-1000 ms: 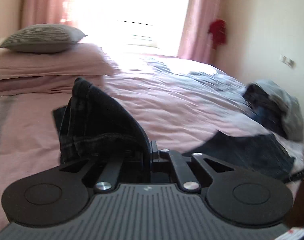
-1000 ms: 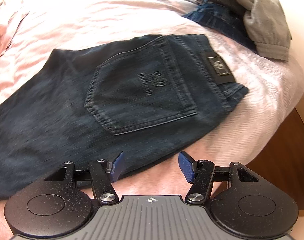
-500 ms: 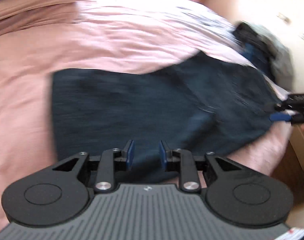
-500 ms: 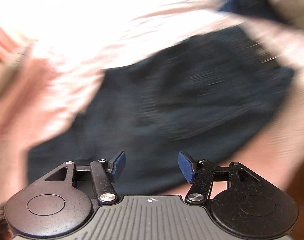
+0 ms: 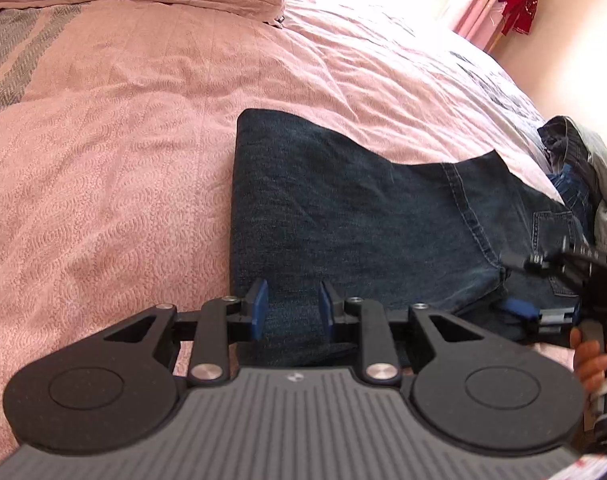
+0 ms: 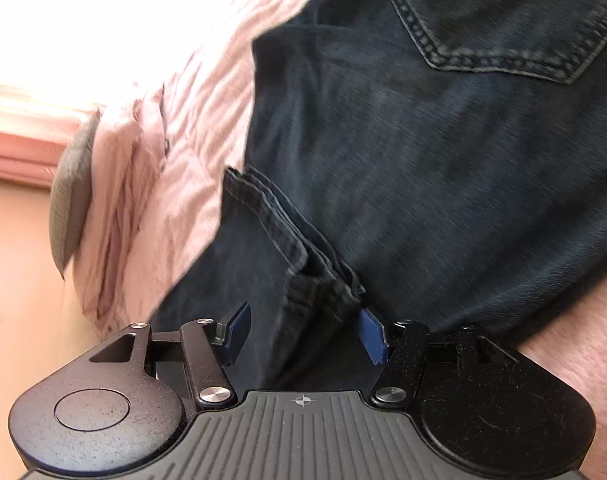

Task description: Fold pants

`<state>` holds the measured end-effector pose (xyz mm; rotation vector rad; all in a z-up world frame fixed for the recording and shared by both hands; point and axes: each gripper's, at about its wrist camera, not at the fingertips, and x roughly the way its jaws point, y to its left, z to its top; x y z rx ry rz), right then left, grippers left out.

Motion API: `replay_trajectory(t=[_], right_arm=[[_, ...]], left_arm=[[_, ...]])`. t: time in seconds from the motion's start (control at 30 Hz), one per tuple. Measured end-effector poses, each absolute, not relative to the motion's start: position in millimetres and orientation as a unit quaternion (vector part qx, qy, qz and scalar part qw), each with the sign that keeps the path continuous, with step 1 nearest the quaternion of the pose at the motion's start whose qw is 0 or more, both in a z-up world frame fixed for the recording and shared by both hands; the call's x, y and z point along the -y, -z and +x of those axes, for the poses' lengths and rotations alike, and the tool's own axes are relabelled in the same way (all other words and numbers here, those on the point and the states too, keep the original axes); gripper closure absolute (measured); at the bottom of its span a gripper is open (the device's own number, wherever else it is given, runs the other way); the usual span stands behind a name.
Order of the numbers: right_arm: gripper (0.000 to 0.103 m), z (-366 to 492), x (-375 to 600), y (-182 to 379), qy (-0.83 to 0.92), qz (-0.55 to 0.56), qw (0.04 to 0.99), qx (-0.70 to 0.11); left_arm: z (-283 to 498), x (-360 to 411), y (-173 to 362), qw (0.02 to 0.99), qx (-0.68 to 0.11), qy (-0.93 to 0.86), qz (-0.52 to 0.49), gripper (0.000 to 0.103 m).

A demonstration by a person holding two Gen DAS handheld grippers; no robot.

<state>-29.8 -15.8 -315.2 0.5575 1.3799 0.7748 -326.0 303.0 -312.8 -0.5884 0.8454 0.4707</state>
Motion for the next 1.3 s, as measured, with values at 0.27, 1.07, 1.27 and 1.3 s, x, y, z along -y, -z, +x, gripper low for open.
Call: replay_trajectory(t=[0.27,1.07,1.27,1.3], right_arm=[[0.089,-65,12,253,-0.421,0.147,0.777,-0.444],[0.090,-70,83,260,-0.310,0.063,0.858,-0.404],[0.083,-44,78,294,-0.278,0.042,0.818,-0.501],[0.070,-43,72,286,-0.268,0.018,0.825,-0.498]], left_arm=[[-313,-301,311,0.858,-0.403,-0.192,-0.255,0.081],[-261,-277,323,0.862,-0.436,-0.138,-0.220,0.084],[-255,-277,323,0.855,-0.454,-0.142,-0.208,0.084],[-255,-279,319,0.856,-0.453,-0.145,-0.201,0.084]])
